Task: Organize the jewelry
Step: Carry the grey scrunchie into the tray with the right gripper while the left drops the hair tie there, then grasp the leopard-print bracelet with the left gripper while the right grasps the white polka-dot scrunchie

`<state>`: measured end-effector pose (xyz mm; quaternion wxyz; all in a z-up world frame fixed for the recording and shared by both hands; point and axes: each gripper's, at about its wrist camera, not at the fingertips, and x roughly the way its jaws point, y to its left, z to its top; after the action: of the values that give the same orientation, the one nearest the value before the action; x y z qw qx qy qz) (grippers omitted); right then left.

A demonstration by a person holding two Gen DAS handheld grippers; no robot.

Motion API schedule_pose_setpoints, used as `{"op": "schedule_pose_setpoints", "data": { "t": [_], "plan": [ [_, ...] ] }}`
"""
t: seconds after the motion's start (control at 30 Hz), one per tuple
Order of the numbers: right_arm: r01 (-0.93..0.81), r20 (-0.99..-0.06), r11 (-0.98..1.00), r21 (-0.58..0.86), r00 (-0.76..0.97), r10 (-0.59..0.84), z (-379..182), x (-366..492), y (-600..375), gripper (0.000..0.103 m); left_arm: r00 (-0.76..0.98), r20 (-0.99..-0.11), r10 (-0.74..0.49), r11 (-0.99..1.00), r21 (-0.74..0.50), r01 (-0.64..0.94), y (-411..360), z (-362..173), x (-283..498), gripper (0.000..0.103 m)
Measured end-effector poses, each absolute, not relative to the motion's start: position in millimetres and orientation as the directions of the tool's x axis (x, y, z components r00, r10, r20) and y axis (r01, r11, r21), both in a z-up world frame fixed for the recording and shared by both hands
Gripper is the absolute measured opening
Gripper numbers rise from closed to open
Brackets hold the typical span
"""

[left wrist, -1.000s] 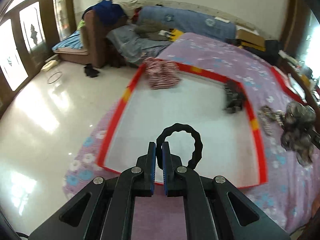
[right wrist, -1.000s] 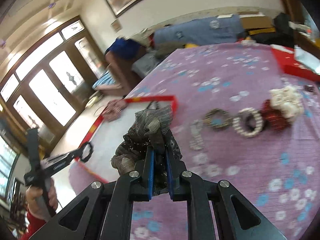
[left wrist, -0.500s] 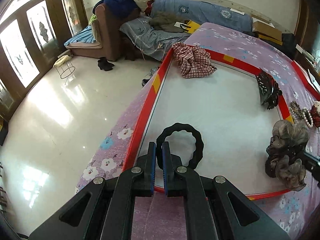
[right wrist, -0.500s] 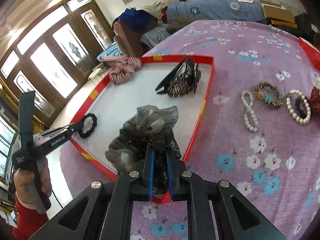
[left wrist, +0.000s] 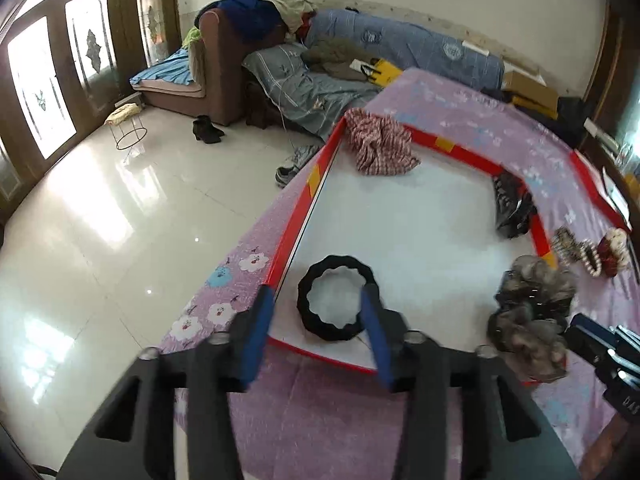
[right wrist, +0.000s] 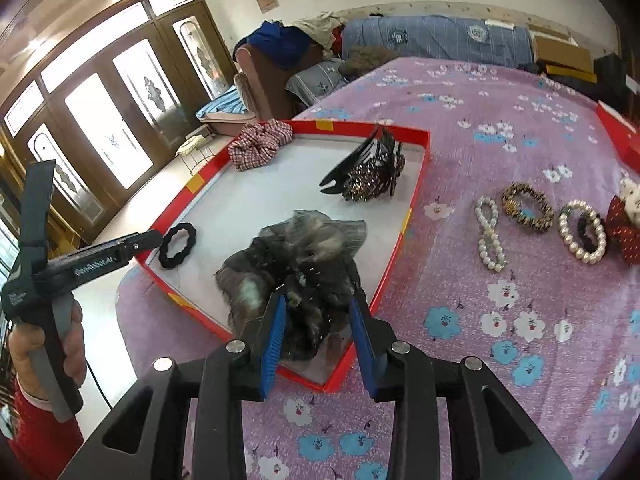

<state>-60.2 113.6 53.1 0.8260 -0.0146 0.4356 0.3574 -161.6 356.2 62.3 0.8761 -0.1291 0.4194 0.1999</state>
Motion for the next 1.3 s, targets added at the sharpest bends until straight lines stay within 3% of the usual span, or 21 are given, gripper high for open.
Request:
{"op": "schedule_pose_setpoints", "data": {
  "t": [0.47,1.3],
  "plan": [
    [-0.578,-0.676,0.777,0.248,0.472,0.566,79.7,-79.8,45.9,0.053,0.640,-0.725,0.255,0.910,-0.045,-0.413,301.2,109.8,-179.9,0.060],
    [-0.136,-0.699,0.930,0.342,0.625,0.348,61.4,-38.0,-182.0,0.054,0.662,-0.750,0.000,1.000,-0.010,-0.011,116.4,99.1,-91.9,0.060]
  ]
}}
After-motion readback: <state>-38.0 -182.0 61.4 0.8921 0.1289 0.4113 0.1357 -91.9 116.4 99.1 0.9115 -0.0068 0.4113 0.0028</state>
